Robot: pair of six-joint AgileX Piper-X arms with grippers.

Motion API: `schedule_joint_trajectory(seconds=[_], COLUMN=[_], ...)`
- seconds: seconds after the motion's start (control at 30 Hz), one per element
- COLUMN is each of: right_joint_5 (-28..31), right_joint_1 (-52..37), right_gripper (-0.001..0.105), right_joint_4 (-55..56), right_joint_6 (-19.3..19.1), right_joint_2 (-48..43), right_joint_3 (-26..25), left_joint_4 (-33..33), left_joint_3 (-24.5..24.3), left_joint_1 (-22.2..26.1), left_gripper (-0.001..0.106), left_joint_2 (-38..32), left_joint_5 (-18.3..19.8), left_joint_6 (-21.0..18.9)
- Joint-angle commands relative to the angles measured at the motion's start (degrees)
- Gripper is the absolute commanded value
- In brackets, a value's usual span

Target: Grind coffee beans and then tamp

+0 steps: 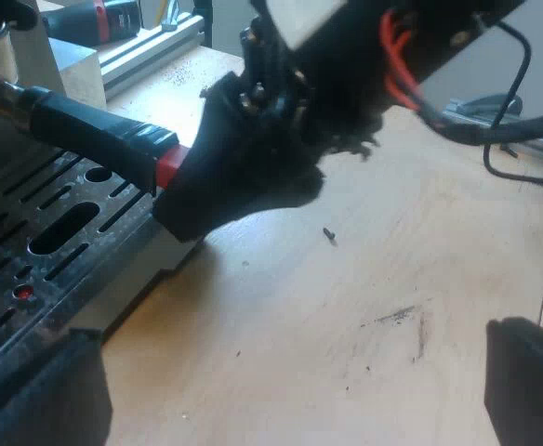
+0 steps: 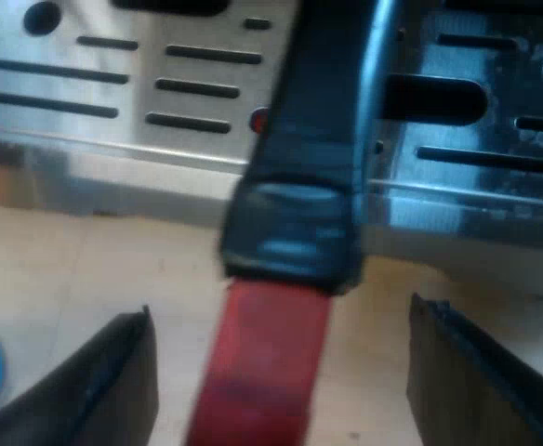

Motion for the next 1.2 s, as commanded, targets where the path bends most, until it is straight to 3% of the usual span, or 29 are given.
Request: schedule_joint_trajectory(seconds=[0.03, 0.33, 0.43, 0.53, 0.73, 1.0, 1.1, 1.2], right_joint_5=[-0.93, -0.79, -0.79, -0.68, -0.68, 0.71, 0.81, 0.81], right_joint_1=[-1.3, -2.28, -2.28, -2.28, -2.28, -2.28, -2.28, -2.28], right_gripper=[0.059, 0.059, 0.059, 0.059, 0.058, 0.036, 0.019, 0.01], right_joint_4=[-2.55, -11.42, -12.12, -12.47, -12.58, -12.61, -13.72, -14.44], right_joint_6=[-0.26, -1.22, -3.47, -8.12, -10.97, -11.75, -11.89, -11.89], right_joint_2=[-0.16, -0.16, -0.16, -0.16, -0.16, -0.16, -0.16, -0.16], right_joint_3=[1.77, 7.06, 7.25, 7.25, 7.25, 7.25, 7.25, 7.25], left_joint_4=[-0.91, -0.91, -0.91, -0.91, -0.91, -0.91, -0.91, -0.91], left_joint_3=[-0.25, -0.25, -0.25, -0.25, -0.25, -0.25, -0.25, -0.25], left_joint_1=[-0.21, -0.21, -0.21, -0.21, -0.21, -0.21, -0.21, -0.21], left_gripper=[0.083, 0.083, 0.083, 0.083, 0.083, 0.083, 0.083, 0.083], left_joint_2=[0.04, 0.04, 0.04, 0.04, 0.04, 0.04, 0.04, 0.04], left_joint_5=[0.79, 0.79, 0.79, 0.79, 0.79, 0.79, 0.79, 0.79], left_joint_6=[0.13, 0.13, 0.13, 0.13, 0.13, 0.13, 0.13, 0.13])
